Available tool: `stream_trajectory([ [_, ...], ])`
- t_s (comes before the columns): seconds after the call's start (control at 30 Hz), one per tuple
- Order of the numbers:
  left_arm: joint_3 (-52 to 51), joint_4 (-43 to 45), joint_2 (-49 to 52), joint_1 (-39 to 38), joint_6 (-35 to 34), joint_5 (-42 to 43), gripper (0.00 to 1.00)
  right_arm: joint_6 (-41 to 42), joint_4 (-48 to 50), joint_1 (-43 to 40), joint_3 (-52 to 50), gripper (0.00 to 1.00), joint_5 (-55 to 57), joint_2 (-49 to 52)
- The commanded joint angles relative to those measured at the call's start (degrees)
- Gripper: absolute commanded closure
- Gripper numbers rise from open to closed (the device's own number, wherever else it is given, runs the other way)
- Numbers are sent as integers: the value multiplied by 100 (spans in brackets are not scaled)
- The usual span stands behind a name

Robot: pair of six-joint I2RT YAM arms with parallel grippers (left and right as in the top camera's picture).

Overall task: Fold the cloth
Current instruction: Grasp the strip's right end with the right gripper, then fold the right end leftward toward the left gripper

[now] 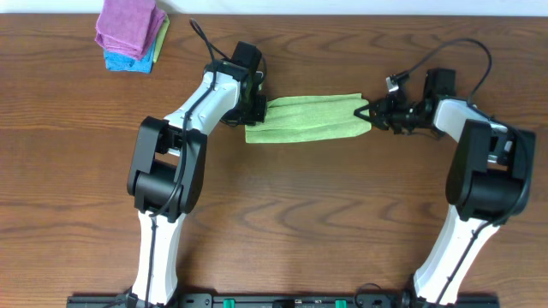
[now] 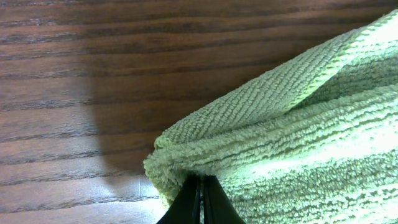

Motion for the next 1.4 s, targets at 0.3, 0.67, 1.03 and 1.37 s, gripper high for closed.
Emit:
stream_trajectory([
  [0.3,-271,-120,295,-31,-339,306,94,-345,-1145,914,426,99,2774,-1300],
  [0.67,-264,-216,293,-380,-345,562,94,-264,-1742,1904,612,99,5390,-1447],
  [1.03,-184,-223,280,-715,-378,557,94,-170,-2406,1888,697,99,6605,-1449],
  [1.37,197,-175,-752,-160,-378,531,94,-173,-2667,1998,1027,99,6697,-1449],
])
